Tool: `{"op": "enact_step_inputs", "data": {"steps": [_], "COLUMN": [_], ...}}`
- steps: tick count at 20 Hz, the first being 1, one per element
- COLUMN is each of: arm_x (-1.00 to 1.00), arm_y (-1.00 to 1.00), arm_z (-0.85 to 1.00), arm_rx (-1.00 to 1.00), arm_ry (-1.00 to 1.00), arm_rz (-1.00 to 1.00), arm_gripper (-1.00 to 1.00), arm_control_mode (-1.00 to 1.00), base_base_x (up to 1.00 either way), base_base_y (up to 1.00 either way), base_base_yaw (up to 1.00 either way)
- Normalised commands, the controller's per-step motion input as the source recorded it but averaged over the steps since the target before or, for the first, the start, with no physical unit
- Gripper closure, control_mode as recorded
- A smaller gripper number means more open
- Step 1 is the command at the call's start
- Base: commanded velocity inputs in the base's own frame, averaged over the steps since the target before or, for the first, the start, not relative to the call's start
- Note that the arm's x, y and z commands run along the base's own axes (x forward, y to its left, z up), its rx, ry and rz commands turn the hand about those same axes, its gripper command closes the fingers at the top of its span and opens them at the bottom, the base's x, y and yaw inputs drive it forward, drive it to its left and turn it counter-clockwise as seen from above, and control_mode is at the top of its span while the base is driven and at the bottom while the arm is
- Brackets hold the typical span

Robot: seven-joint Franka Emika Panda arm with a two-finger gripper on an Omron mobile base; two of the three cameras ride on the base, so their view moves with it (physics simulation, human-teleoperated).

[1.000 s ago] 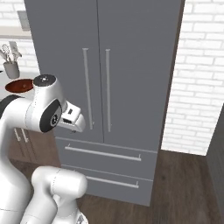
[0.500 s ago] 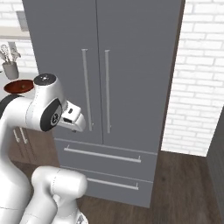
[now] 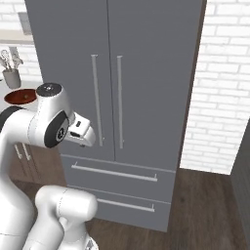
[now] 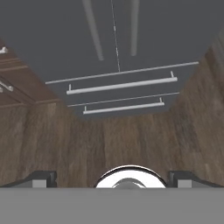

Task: Grab a lemon wedge from the fridge and one ice cube from the ice bowl, and put them in the glass of lemonade.

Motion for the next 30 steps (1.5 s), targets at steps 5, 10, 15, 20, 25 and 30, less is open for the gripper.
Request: {"op": "enact_step_inputs", "data": {"steps": [5,10,15,20,25,30], "arm_x": [0.0,-0.02,0.08,0.57,0.79,1.0], "arm_y": [-0.08,-0.13,-0.16,-0.01,-0.11,-0.19], "arm_z": [0.23,0.96,1.0,0.85,0.14,-0.55], "arm_rx": [0.01,-0.07,-0.22,-0.25,-0.04,0.12], "arm_ry": [-0.15,-0.47,-0.3,0.02,0.07,0.0], "arm_rz": [0.04,0.11,0.09,0.0,-0.15,-0.26], "arm_gripper": [-1.0,-1.0,-1.0,-1.0,-1.0,-1.0], "arm_control_mode": [-1.0,-1.0,-1.0,-1.0,-1.0,-1.0], "base_base_x": [0.0,0.0,0.0,0.0,0.0,0.0], "base_base_y": [0.0,0.0,0.0,0.0,0.0,0.0], "base_base_yaw": [0.0,0.0,0.0,0.0,0.0,0.0]}}
